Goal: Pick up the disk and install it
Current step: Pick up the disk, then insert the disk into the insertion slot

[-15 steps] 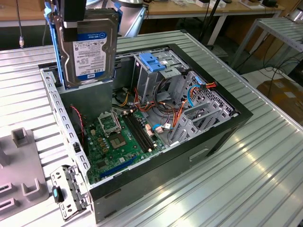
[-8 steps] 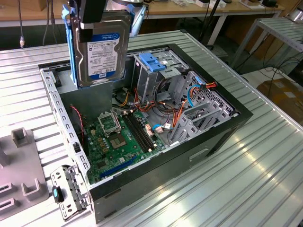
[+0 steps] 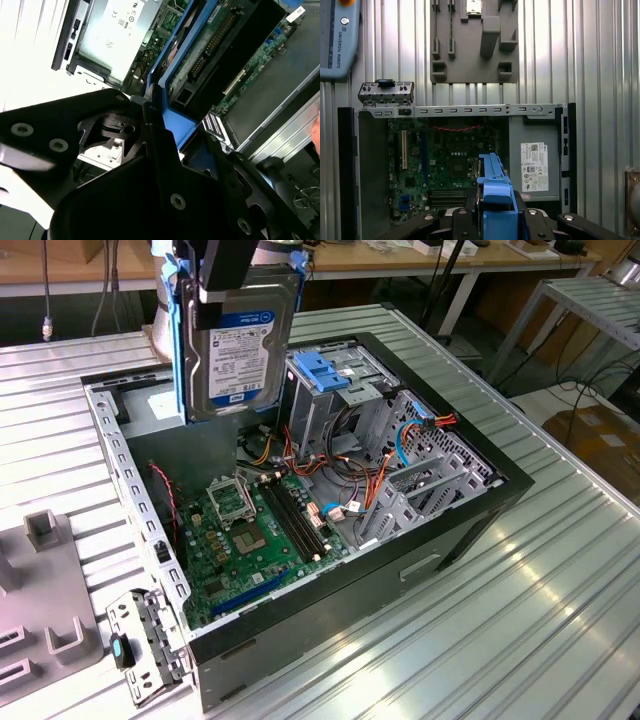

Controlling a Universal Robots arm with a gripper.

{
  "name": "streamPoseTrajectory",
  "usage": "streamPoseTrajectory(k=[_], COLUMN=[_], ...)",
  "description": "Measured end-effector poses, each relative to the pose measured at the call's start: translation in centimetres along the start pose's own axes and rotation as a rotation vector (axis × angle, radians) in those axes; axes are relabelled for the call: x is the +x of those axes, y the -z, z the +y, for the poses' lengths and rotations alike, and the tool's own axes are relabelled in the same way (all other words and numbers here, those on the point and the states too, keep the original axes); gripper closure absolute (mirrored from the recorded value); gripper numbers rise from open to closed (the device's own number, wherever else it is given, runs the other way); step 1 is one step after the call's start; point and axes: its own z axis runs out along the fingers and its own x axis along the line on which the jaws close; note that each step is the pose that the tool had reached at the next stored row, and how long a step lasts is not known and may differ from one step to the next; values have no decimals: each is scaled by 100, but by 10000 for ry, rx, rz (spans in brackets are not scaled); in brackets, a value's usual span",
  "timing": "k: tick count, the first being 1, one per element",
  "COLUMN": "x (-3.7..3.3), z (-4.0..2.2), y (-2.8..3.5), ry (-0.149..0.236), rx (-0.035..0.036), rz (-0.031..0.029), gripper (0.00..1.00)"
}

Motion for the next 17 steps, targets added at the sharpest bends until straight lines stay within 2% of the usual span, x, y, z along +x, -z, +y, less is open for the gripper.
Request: streamPoseTrajectory(k=[14,17], x=[0,44], z=[-10,-11], y=[0,1], ry=[0,0], rx=[-1,-1], rz=[0,1], gripper=[63,63])
